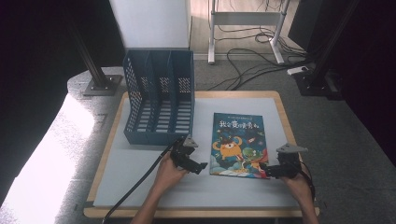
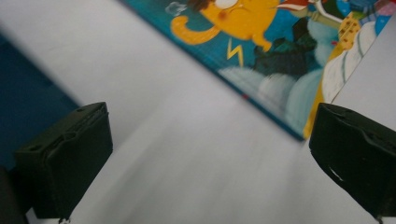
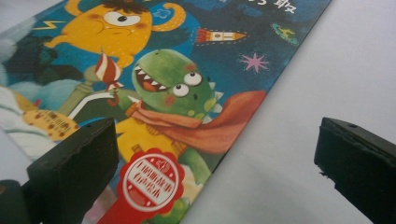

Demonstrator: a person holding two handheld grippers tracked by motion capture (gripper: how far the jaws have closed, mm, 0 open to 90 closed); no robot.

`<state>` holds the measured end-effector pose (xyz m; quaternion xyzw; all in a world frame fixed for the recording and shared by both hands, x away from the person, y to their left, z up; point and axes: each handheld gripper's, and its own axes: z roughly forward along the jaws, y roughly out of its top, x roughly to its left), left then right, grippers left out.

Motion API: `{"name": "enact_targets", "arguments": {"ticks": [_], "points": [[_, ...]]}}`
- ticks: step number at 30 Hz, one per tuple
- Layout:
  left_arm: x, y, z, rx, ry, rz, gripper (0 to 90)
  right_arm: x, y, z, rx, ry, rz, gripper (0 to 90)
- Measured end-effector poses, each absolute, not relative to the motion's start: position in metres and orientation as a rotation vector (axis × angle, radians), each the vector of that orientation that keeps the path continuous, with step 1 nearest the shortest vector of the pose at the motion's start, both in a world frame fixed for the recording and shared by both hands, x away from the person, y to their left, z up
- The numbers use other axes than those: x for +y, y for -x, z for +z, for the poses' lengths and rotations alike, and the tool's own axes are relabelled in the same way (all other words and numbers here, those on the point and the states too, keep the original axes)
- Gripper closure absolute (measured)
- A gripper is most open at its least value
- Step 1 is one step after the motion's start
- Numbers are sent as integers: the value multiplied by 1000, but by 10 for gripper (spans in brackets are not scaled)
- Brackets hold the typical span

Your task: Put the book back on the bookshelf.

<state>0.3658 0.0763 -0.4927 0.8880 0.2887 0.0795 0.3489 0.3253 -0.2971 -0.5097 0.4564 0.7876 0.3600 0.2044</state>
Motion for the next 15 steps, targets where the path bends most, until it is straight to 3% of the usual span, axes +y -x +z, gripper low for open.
{"name": "enact_targets", "arguments": {"ticks": [15], "points": [[24, -389, -499, 695, -2353, 184, 0, -286, -353, -515, 2211, -1247, 1026, 0]]}}
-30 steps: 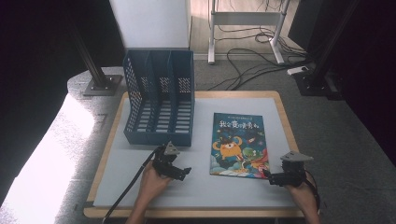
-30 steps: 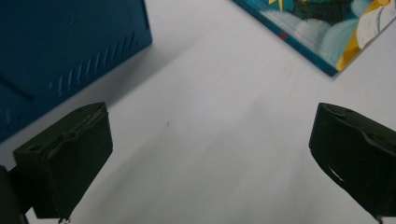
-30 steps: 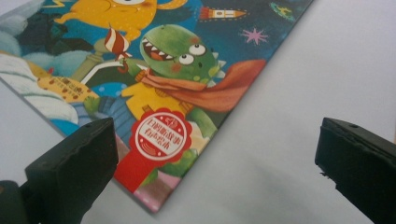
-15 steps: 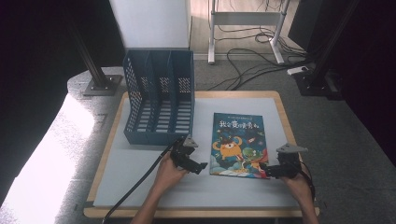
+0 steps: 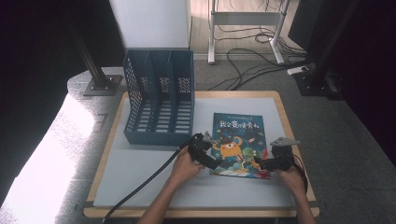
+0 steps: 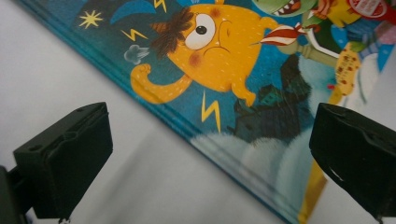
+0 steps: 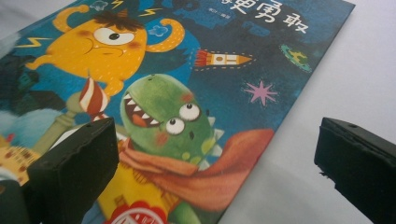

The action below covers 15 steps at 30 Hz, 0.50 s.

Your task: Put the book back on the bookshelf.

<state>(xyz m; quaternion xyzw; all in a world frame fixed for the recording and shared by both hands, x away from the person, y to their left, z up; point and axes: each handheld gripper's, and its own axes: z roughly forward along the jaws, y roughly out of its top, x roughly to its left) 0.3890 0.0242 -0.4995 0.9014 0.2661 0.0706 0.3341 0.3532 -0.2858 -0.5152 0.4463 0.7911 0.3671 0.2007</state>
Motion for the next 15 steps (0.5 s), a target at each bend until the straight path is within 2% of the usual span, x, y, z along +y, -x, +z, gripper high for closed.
{"name": "enact_targets", "arguments": {"ticks": [15], "points": [[9, -410, -525, 742, -2312, 165, 0, -284, -375, -531, 2230, -1268, 1057, 0]]}}
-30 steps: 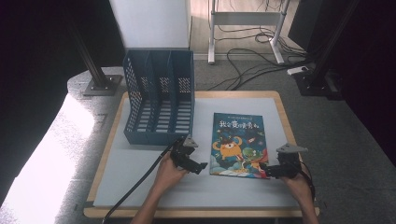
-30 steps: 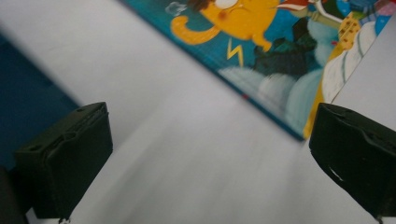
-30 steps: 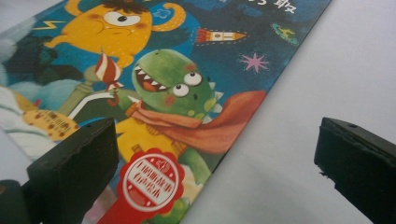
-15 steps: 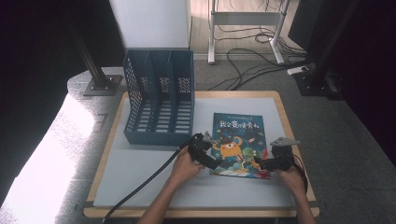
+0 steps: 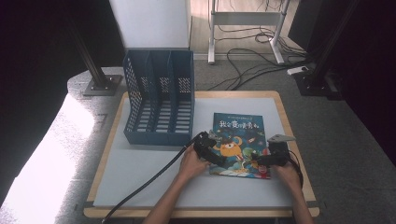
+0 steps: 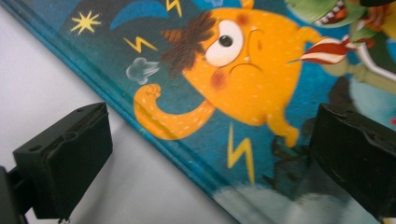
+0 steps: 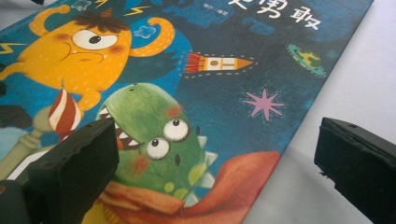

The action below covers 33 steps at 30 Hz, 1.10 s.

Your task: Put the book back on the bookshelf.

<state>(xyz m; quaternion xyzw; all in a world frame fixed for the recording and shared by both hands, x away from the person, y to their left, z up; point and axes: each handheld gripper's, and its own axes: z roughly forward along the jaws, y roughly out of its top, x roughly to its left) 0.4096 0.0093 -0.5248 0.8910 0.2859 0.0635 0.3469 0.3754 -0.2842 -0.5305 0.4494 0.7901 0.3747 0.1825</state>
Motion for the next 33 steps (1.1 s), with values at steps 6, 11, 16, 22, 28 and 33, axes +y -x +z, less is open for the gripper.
{"name": "enact_targets", "arguments": {"ticks": [6, 11, 16, 22, 28, 33], "points": [[7, -407, -528, 727, -2280, 166, 0, -281, -380, -534, 2267, -1278, 1083, 0], [7, -404, -528, 730, -2288, 165, 0, -280, -380, -535, 2270, -1285, 1080, 0], [7, -400, -528, 735, -2288, 163, 0, -279, -378, -535, 2259, -1291, 1080, 0], [6, -392, -528, 748, -2280, 166, 0, -278, -370, -535, 2267, -1274, 1076, 0], [7, -381, -528, 747, -2285, 168, 0, -279, -362, -535, 2281, -1259, 1081, 0], [8, -369, -528, 747, -2286, 164, 0, -278, -353, -535, 2289, -1251, 1083, 0]]}}
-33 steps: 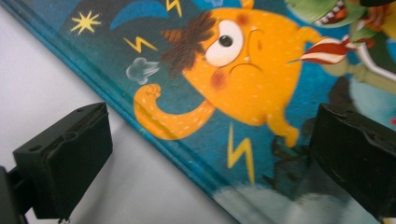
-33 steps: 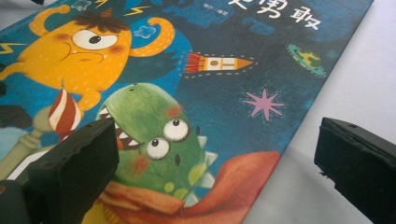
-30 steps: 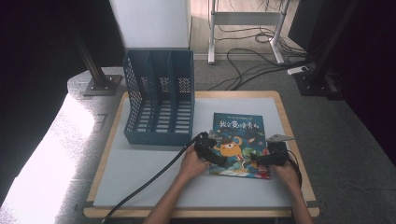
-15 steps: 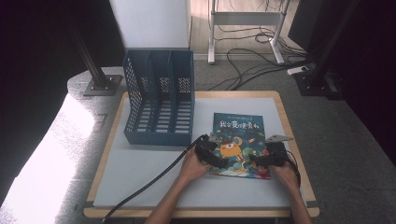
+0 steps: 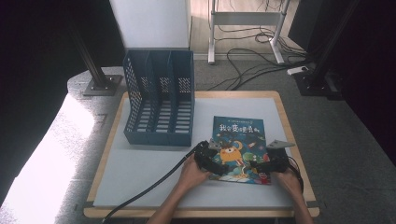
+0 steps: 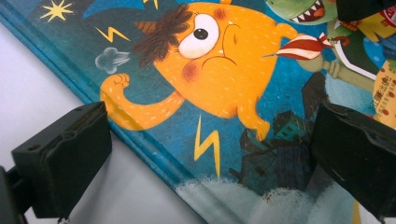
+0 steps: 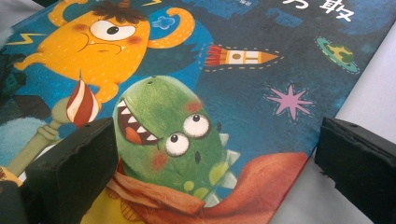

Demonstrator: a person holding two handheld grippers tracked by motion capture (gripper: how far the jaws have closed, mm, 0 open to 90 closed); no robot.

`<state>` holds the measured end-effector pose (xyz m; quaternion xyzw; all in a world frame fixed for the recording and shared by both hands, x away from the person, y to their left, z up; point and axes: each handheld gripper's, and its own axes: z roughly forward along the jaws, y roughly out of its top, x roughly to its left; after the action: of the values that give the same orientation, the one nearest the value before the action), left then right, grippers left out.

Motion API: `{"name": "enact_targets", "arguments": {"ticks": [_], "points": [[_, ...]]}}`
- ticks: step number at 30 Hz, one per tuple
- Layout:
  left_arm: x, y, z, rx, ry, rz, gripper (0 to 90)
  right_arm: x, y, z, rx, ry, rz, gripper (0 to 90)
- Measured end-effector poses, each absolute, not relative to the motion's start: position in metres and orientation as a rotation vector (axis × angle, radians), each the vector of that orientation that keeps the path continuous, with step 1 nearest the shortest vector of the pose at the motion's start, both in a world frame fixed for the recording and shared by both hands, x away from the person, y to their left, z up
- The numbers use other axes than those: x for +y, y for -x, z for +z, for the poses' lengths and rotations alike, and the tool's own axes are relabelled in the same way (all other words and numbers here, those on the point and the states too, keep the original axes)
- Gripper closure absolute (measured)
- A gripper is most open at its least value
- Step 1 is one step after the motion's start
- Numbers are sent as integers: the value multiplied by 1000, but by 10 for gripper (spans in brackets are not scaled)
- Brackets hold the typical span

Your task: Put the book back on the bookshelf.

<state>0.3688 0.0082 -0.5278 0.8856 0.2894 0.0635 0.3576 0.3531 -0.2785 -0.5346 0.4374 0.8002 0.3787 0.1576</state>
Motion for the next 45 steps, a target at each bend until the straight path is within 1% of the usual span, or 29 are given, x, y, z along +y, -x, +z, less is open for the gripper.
{"name": "enact_targets", "arguments": {"ticks": [11, 20, 23, 26, 28, 32, 35, 36, 40, 41, 43, 45], "points": [[11, -340, -527, 736, -2293, 161, 0, -278, -333, -534, 2312, -1231, 1088, 0], [11, -316, -526, 729, -2313, 156, 0, -278, -309, -534, 2326, -1214, 1085, 0], [14, -317, -526, 696, -2316, 143, 0, -278, -308, -534, 2325, -1212, 1083, 0], [20, -322, -525, 623, -2347, 100, 0, -277, -308, -534, 2323, -1211, 1083, 0], [25, -327, -523, 607, -2368, 67, 0, -278, -308, -534, 2323, -1212, 1083, 0], [38, -333, -519, 596, -2405, 131, 0, -278, -308, -534, 2323, -1226, 1092, 0], [52, -338, -521, 611, -2393, 144, 0, -280, -309, -534, 2329, -1226, 1096, 0], [56, -339, -522, 618, -2374, 128, 0, -280, -309, -534, 2333, -1226, 1099, 0], [62, -338, -526, 626, -2337, 111, 0, -283, -309, -534, 2329, -1233, 1090, 0], [62, -337, -526, 618, -2351, 119, 0, -284, -310, -533, 2320, -1240, 1083, 0], [62, -335, -526, 568, -2407, 187, 0, -286, -310, -533, 2297, -1260, 1067, 0], [63, -334, -526, 568, -2403, 187, 0, -288, -310, -533, 2296, -1268, 1068, 0]]}}
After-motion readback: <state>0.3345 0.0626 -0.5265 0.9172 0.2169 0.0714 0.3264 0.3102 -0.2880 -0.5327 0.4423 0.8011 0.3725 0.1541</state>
